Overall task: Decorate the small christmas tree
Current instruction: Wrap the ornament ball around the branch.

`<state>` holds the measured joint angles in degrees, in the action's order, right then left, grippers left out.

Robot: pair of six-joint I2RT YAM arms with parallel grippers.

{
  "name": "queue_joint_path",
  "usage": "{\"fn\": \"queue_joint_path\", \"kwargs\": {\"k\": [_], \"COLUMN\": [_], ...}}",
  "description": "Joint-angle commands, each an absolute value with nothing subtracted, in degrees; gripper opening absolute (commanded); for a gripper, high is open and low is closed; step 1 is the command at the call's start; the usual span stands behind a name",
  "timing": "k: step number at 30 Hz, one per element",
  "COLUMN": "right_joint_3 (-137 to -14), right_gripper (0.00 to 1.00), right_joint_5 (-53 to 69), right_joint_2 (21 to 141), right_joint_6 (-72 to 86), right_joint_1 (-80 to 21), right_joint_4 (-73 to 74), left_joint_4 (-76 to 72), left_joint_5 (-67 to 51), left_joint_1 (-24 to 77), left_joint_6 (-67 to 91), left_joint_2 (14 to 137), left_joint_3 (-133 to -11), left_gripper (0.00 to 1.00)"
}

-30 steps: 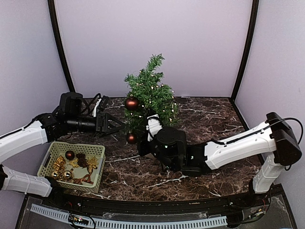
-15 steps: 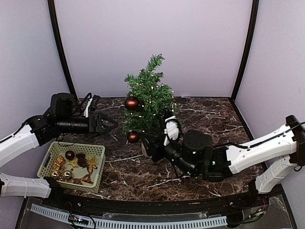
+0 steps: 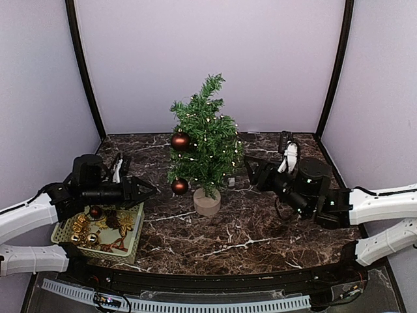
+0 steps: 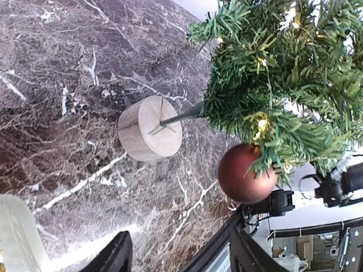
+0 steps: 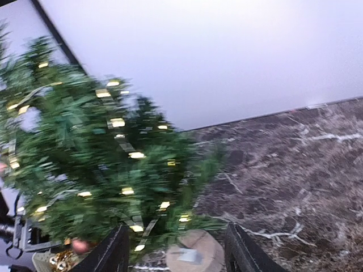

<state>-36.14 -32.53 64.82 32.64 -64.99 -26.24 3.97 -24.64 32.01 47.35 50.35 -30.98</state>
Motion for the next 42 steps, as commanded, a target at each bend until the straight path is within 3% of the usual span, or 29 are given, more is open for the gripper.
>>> {"fn": "queue_joint_path", "kwargs": {"k": [1, 9, 19, 23, 42], "right_joint_3": [-32.8, -29.7, -37.9, -40.6, -49.4], "right_gripper": [0.57, 0.52, 0.52, 0.47, 0.46], "right_joint_5": [-22.7, -8.2, 4.8, 9.4, 18.7], "right_joint_2": [65.0, 76.3, 95.1, 100.3, 111.3], "right_joint_6": [43.3, 50.4, 51.6, 52.3, 51.7], "right_joint_1": [-55.0, -44.3, -42.3, -42.4, -42.4], "right_joint_4": [-24.4, -33.7, -38.3, -40.9, -41.4], "left_joint_4": [-9.0, -24.1, -36.3, -39.6, -59.3], "left_joint_5": [-23.7, -20.4, -17.4, -14.0, -15.7], "left_joint_1": [32.3, 36.7, 40.6, 42.3, 42.8], "left_joint_6": [51.3, 55.6, 59.5, 60.9, 62.9], "left_joint_2": [53.4, 63.3, 72.6, 76.0, 97.8], "left_joint_3": [-28.1, -25.6, -22.6, -21.6, -27.1], "left_gripper": [0.58, 0.51, 0.44, 0.42, 0.43]}}
